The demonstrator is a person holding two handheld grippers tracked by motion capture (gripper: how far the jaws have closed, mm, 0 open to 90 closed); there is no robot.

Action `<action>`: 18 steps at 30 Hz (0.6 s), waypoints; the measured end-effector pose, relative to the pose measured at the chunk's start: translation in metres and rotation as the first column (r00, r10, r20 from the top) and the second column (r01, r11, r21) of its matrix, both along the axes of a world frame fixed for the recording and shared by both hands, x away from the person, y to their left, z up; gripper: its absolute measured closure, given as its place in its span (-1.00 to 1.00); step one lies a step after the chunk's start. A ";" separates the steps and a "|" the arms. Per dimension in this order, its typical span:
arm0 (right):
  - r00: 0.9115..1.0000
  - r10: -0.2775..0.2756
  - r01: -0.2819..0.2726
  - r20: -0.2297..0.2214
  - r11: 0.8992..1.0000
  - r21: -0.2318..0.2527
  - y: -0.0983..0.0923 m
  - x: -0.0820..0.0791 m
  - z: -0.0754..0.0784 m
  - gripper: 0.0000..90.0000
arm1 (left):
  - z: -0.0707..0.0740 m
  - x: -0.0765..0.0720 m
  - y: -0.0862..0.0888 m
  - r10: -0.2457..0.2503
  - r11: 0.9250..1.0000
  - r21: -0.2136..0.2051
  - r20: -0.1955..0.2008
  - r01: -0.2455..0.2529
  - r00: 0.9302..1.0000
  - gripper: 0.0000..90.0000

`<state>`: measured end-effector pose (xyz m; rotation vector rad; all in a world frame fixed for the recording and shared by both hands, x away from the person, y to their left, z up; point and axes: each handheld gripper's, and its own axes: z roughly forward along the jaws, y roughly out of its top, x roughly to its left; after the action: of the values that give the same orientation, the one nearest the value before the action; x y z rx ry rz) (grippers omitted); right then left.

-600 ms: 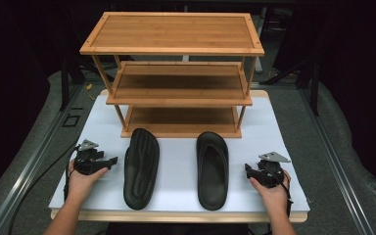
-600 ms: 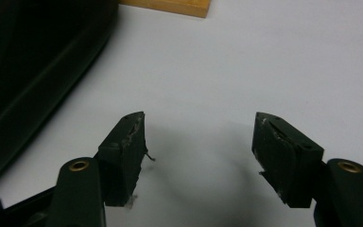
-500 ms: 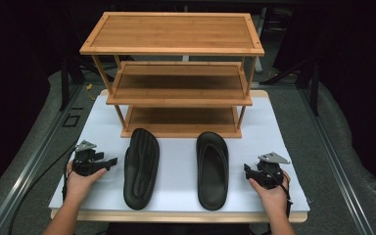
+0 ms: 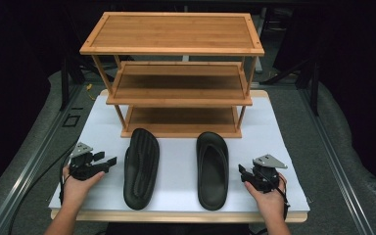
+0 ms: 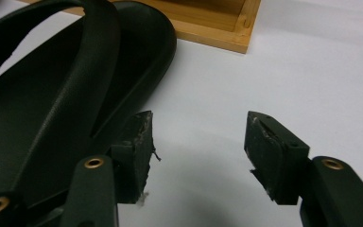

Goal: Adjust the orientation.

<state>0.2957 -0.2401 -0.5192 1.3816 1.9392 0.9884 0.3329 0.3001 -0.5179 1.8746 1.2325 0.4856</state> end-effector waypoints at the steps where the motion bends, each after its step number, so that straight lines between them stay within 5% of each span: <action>1: 1.000 0.000 0.000 0.000 1.000 0.000 0.000 0.000 0.000 -0.04 | 0.000 0.000 0.000 0.000 1.000 0.000 0.000 0.000 1.000 -0.13; 4: 1.000 -0.006 0.005 0.007 0.999 0.035 -0.004 -0.001 0.000 0.01 | -0.001 -0.001 -0.004 -0.015 1.000 0.015 -0.017 0.016 1.000 -0.11; 18: 1.000 -0.014 0.015 -0.019 0.999 0.028 -0.003 0.000 -0.004 -0.04 | -0.001 -0.005 -0.020 -0.084 0.996 0.006 -0.035 0.084 0.996 -0.14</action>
<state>0.2958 -0.2436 -0.5229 1.4239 1.9335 1.0031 0.3283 0.2802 -0.5189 1.9398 1.1702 0.4147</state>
